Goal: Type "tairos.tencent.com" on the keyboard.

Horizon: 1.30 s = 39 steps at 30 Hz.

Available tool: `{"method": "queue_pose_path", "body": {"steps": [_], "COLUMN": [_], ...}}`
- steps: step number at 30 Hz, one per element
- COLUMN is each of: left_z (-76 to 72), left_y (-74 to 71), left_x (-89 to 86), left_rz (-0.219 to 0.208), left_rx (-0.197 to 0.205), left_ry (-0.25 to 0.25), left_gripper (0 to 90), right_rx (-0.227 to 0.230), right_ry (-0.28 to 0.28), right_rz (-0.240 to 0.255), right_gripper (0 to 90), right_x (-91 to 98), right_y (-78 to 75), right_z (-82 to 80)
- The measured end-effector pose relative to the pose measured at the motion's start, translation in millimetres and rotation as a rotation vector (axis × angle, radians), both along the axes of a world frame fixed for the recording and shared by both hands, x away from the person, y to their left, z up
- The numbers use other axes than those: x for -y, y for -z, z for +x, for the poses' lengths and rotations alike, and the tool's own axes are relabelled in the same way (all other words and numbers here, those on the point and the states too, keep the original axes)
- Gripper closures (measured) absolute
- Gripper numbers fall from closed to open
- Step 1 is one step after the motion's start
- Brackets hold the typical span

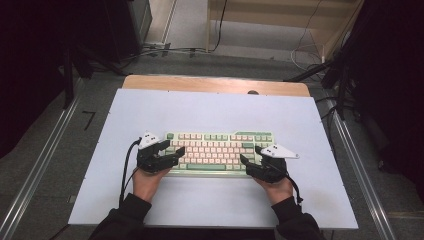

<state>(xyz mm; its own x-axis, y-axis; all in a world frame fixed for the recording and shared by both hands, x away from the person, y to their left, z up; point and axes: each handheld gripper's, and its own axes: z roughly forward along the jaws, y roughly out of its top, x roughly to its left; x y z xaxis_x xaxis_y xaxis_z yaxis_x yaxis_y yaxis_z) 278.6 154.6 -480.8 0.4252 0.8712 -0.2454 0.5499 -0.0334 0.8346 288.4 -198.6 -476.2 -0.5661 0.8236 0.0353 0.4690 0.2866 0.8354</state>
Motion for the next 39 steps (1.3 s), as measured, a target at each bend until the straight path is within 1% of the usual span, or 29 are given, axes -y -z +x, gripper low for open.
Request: {"method": "queue_pose_path", "body": {"steps": [2, 6, 9, 11, 17, 24, 32, 35, 39], "left_z": [-0.6, -1.8, -3.1, -4.1, -7.2, -11.8, -14.0, -14.0, -13.6], "left_y": [0.2, 0.5, 0.8, 1.0, 1.2, 0.7, 0.7, 0.7, 0.7], "left_x": [-0.2, -0.6, -1.4, -2.5, -6.5, -12.2, -15.6, -15.7, -15.4], "left_rz": [0.002, 0.002, 0.003, 0.007, 0.004, -0.001, 0.001, -0.001, -0.001], "left_rx": [-0.001, -0.002, -0.002, -0.004, -0.004, -0.001, 0.001, 0.001, 0.001], "left_ry": [-0.002, -0.007, -0.009, -0.011, -0.018, -0.035, -0.045, -0.047, -0.043], "left_gripper": [33.9, 33.9, 33.9, 33.9, 34.1, 34.0, 34.0, 34.0, 34.0], "right_rx": [0.0, -0.004, -0.012, -0.029, -0.052, -0.095, -0.124, -0.136, -0.142], "right_ry": [0.003, -0.01, -0.036, -0.049, -0.088, -0.107, -0.111, -0.107, -0.101], "right_rz": [0.002, 0.011, 0.019, 0.019, 0.019, 0.007, -0.02, -0.043, -0.047], "right_gripper": [45.5, 66.5, 81.5, 87.5, 87.8, 87.8, 87.8, 87.8, 87.8], "right_x": [-1.7, -7.6, -15.5, -22.3, -44.6, -65.9, -78.1, -81.0, -82.8], "right_y": [0.0, -0.9, -0.4, 1.1, 4.0, 7.6, 8.6, 10.5, 10.4], "right_z": [1.1, 3.9, 8.9, 13.1, 22.8, 32.4, 38.4, 39.9, 40.9]}}
